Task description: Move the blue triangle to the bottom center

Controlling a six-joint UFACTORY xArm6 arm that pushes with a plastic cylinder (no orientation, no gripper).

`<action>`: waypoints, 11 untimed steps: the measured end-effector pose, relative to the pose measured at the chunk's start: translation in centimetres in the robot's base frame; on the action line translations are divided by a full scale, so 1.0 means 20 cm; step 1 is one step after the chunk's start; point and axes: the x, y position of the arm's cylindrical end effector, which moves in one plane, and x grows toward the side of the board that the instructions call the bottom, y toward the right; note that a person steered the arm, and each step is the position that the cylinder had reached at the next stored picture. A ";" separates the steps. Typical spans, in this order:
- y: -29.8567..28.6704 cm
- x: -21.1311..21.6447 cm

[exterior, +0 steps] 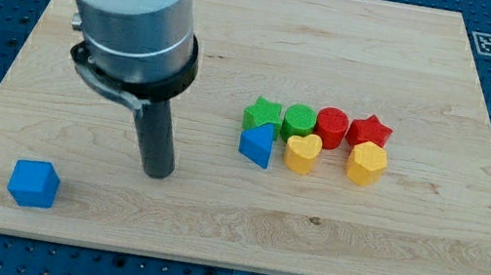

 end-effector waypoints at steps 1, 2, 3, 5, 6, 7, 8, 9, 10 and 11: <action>-0.02 -0.08; 0.01 -0.14; 0.05 -0.20; 0.29 -0.31; 0.40 -0.30; 0.45 -0.30; 0.53 -0.28; 0.55 -0.21; 0.56 -0.13; 0.59 -0.08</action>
